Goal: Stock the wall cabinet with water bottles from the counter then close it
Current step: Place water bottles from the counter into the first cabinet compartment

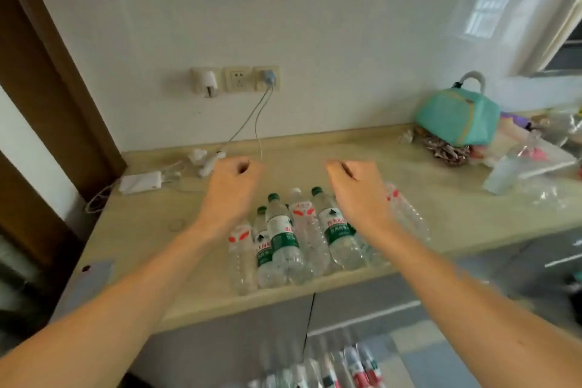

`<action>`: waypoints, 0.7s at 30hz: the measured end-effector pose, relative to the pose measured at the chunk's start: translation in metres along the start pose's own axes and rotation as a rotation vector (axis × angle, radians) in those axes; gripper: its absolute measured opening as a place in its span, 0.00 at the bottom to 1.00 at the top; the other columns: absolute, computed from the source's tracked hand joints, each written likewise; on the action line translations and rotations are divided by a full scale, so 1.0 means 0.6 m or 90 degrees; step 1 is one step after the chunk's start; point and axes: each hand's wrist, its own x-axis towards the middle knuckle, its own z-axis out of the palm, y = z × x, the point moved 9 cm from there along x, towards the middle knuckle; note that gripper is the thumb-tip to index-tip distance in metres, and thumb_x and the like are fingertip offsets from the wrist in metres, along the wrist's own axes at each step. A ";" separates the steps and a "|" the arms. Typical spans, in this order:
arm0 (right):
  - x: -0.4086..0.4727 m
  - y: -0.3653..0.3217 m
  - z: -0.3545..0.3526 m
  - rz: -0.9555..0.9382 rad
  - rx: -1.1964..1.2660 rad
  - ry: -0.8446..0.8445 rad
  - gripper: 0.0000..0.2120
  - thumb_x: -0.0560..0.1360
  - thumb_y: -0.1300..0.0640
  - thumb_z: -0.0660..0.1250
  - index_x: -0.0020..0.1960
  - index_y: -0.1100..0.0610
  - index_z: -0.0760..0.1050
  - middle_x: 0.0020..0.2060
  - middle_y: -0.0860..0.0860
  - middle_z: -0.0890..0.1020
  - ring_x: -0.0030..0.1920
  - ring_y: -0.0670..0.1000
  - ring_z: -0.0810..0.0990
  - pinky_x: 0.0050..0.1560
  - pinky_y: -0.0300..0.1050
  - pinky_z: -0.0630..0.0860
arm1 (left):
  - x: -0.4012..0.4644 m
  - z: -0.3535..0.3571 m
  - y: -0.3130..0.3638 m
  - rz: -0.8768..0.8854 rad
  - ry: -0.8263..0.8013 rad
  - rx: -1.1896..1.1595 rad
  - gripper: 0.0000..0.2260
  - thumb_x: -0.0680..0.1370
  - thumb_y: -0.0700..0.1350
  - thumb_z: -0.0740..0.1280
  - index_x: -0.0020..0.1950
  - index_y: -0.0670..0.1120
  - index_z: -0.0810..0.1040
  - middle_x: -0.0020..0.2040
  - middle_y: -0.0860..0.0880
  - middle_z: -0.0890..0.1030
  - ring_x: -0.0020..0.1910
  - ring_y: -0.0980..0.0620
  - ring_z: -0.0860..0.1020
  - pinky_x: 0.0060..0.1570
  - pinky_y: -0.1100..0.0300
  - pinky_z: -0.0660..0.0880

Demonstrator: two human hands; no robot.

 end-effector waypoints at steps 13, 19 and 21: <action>-0.373 0.512 0.115 0.378 0.006 -0.107 0.15 0.78 0.61 0.61 0.33 0.60 0.67 0.26 0.51 0.66 0.26 0.46 0.62 0.25 0.38 0.61 | -0.318 0.174 -0.519 -0.289 -0.037 0.051 0.21 0.80 0.43 0.66 0.30 0.48 0.61 0.23 0.55 0.60 0.26 0.55 0.59 0.28 0.59 0.58; -0.522 0.805 0.218 0.559 -0.019 -0.223 0.09 0.80 0.62 0.61 0.50 0.54 0.79 0.45 0.60 0.83 0.44 0.59 0.81 0.37 0.47 0.82 | -0.426 0.249 -0.790 -0.413 -0.045 0.154 0.09 0.81 0.47 0.66 0.41 0.48 0.75 0.33 0.51 0.77 0.34 0.48 0.75 0.39 0.51 0.74; -0.567 0.898 0.259 0.583 -0.059 -0.269 0.09 0.80 0.62 0.62 0.55 0.57 0.80 0.44 0.55 0.83 0.44 0.57 0.83 0.41 0.52 0.85 | -0.469 0.276 -0.884 -0.452 -0.020 0.156 0.05 0.81 0.46 0.67 0.45 0.51 0.74 0.42 0.51 0.79 0.37 0.49 0.79 0.37 0.50 0.78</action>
